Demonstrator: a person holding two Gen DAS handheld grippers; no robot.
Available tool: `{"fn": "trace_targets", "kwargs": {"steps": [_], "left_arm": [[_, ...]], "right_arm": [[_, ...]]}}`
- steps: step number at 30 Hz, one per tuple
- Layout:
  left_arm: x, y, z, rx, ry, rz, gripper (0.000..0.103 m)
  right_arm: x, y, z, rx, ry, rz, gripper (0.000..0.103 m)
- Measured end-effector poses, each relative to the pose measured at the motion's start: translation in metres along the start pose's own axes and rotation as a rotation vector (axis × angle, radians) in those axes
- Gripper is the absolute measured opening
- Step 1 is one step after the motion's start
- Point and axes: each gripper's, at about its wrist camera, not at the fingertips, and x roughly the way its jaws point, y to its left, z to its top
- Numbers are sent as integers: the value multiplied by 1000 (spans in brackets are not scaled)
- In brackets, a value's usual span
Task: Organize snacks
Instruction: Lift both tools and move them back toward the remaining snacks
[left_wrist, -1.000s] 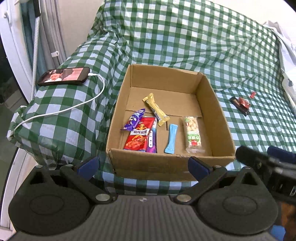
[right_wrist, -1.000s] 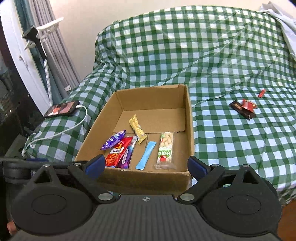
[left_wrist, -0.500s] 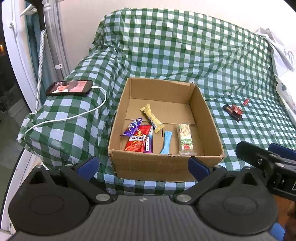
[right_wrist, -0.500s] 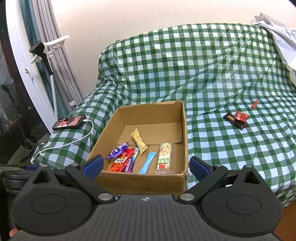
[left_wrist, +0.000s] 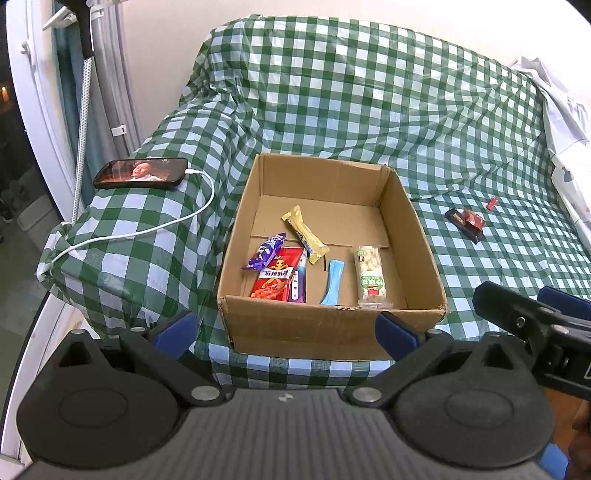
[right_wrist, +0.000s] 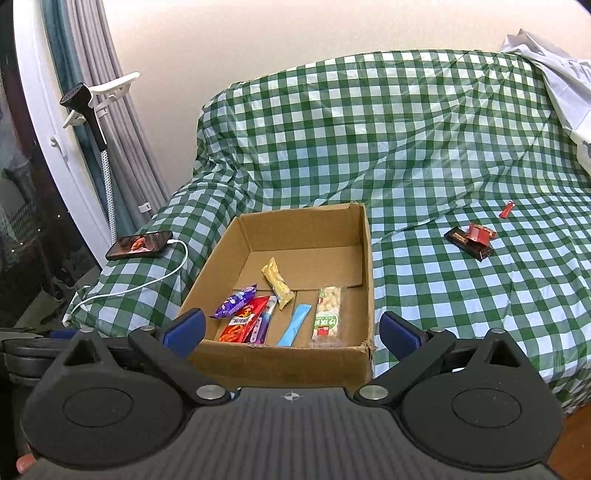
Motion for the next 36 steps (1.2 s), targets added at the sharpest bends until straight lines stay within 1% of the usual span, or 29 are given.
{"fn": "trace_targets", "kwargs": {"steps": [7,22,36], "left_arm": [[8,-1,1,1,19,4,103],[35,0,3,8,83,13,103],[63,-9,26,9,125,36,103]], "right_arm": [[6,-1,0,-1,18,0,100],[30,-14,-1,12,90,1,101],[60,-31,4,47,146,-3,102]]}}
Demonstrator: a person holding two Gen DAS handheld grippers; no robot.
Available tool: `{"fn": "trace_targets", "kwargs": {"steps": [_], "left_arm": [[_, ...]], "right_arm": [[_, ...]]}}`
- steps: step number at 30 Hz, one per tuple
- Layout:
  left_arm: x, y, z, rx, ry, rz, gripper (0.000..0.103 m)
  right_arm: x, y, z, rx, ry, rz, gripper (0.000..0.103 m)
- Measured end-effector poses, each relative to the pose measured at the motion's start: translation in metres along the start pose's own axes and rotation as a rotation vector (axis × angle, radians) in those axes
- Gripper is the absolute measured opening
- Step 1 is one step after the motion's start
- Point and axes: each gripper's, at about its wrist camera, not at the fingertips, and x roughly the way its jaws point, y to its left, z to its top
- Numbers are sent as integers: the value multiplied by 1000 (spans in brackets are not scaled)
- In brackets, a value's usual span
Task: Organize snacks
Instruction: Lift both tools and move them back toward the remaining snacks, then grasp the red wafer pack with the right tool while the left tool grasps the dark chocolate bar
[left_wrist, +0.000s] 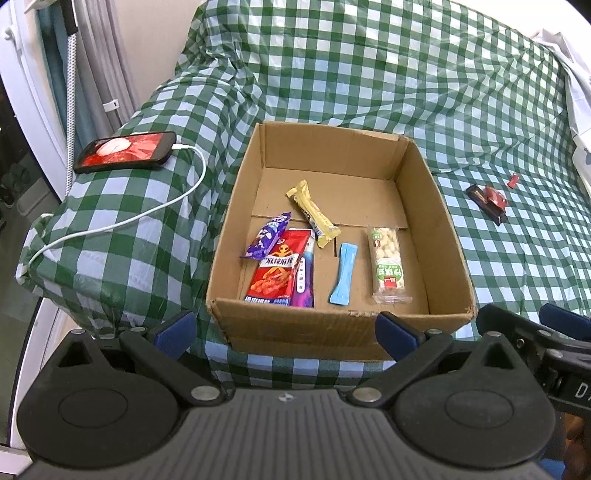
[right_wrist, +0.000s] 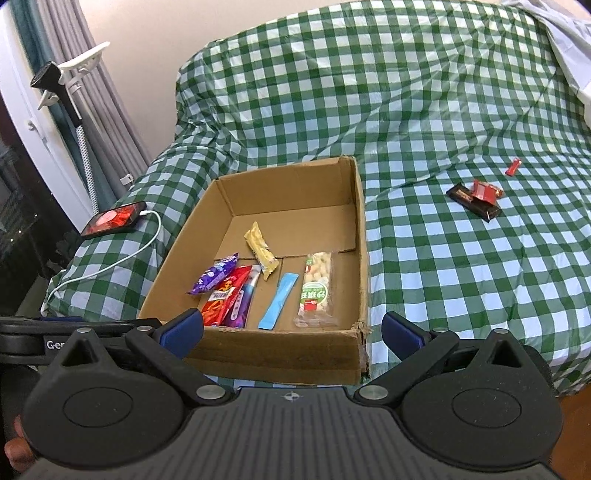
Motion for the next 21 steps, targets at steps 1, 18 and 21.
{"fn": "trace_targets", "kwargs": {"steps": [1,18,21], "left_arm": [[2,-2,3,1,3,-1,103],[48,-69,76,72,40,-21,103],[61,-90,92,92,45,-34,103]], "right_arm": [[2,-3,2,6,2,0,102],[28,-99,55,162,-80,-114,102],[39,-128,67,182,-103,-167,102]]}}
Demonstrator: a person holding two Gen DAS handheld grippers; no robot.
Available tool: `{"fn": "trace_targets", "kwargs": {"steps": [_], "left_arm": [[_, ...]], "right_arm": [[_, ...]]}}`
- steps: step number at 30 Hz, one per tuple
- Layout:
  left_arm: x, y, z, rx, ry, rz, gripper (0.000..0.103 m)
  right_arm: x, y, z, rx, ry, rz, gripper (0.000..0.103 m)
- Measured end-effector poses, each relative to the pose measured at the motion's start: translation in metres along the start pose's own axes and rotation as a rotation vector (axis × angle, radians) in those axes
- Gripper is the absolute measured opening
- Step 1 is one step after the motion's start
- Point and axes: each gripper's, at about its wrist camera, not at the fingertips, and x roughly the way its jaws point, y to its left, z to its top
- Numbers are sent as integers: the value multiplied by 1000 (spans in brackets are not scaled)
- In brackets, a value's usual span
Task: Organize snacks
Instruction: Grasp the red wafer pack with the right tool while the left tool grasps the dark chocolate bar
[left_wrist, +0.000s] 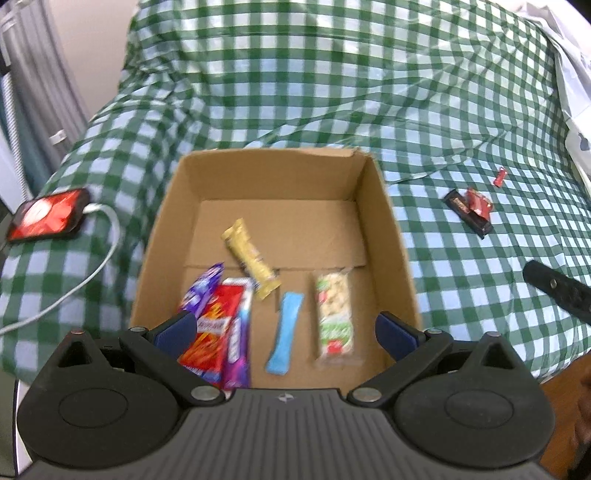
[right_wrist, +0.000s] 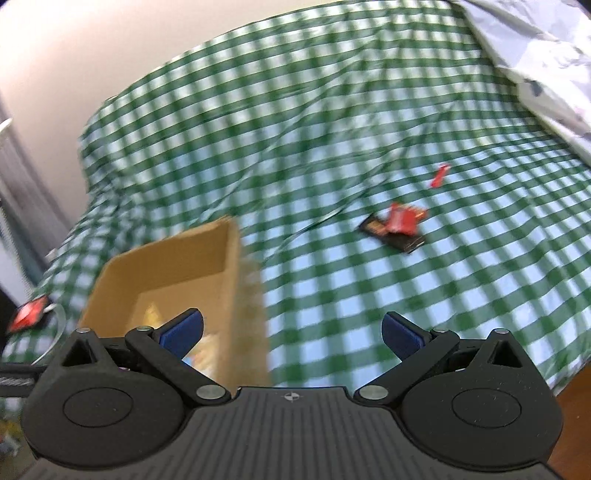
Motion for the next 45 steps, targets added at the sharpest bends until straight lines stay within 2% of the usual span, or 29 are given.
{"fn": "trace_targets", "kwargs": {"steps": [4,10,17,22,23,24,25,26,27,30,33,37,41,43,45], "left_arm": [[19,-23,21,17,14,-18,103],[51,-55,47,44,40,-32,103],[82,-85,71,72,57,-34,103],[101,-110,84,120,61,-28,103],[105,-115,87,126,64,-29,103],[109,-121,91,128,68,-37,103],[114,-128,95,126,73,-49,103],[117,-134,99,121,75,-62,103],[121,-141,104,115,75,-76,103],[133,-171,119,108,67,-119,103],[153,-209,135,111,45,-146,103],[205,-275,155,105,89,-221,103],[279,-327,165,94,186,-213,103],[312,-345,170,115,223,-212,103],[337,-355,172,133,267,-151,103]], "right_arm": [[34,-34,22,22,-34,-65,102],[112,-87,61,70,-71,-122,102],[233,-141,101,125,11,-181,102],[300,-170,108,189,70,-235,102],[309,-173,108,189,78,-230,100],[316,-176,106,178,85,-221,93],[321,-176,104,157,97,-216,81],[321,-175,101,119,86,-232,73],[317,-173,97,75,65,-226,49],[300,-182,87,33,75,-206,49],[264,-200,73,-9,26,-267,49],[219,-239,56,36,-28,-350,49],[204,-271,34,124,-16,-391,50],[199,-272,27,109,-44,-383,50],[199,-268,25,85,-47,-387,50]]}}
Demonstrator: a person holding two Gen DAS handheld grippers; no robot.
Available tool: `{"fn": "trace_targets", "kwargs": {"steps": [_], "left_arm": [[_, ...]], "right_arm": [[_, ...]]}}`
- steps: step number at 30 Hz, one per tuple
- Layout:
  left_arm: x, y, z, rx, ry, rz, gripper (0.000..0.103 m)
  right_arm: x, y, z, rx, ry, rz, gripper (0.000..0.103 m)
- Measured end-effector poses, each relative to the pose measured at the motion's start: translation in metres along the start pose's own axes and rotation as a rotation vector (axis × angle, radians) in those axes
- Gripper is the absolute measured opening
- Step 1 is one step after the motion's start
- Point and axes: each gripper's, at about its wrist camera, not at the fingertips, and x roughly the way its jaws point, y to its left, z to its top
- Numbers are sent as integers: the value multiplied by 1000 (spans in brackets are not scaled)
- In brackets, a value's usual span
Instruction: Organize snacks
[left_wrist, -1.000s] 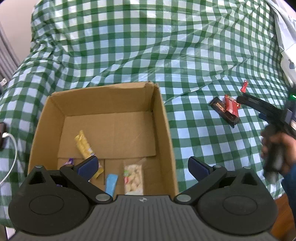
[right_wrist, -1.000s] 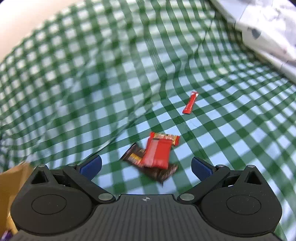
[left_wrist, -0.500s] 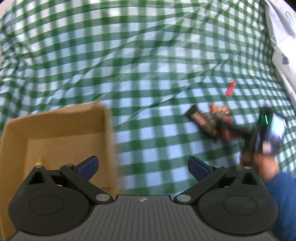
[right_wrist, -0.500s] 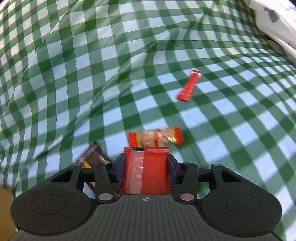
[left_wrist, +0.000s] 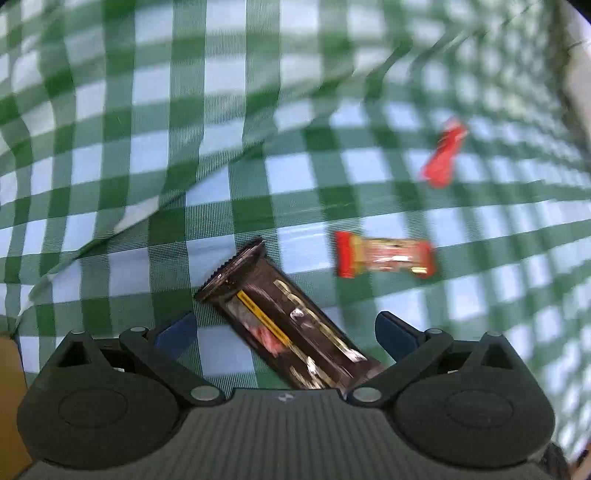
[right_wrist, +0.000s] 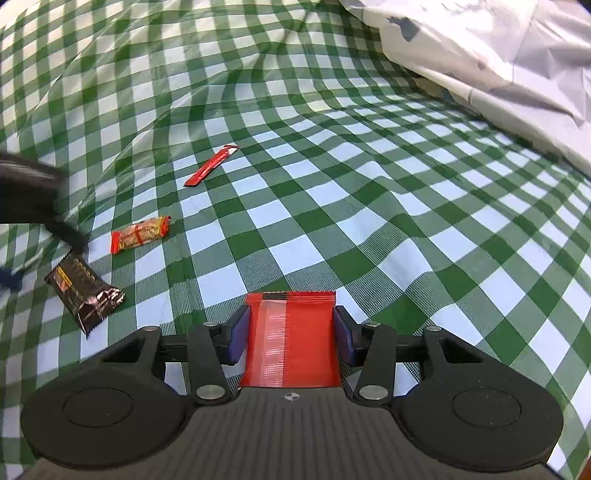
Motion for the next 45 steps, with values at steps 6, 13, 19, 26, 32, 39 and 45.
{"fn": "trace_targets", "kwargs": {"steps": [6,13,19,26,32,39,45], "left_arm": [[10,1,-9,37,-42,40,103],[-24,26,-24,-13,-27,8,43],[-100,48,-66,33,-109,-52,43],[-224,81,-150,111,-263,-140,43],[-301,143,-239,110,-330,-145,43],[-357,218,-333,31,-402,-42,43],[-380,273,-404,-46,-417,49,43]], "right_arm": [[-1,-4,-3,-7,-18,21,53],[-2,1,1,-27,9,2,47],[-47,7,15,44,5,61,46],[-149,39,11,34,-85,186,46],[-237,78,-14,-9,-99,334,46],[-322,124,-54,-110,-56,490,46],[-368,171,-94,-199,12,596,46]]}}
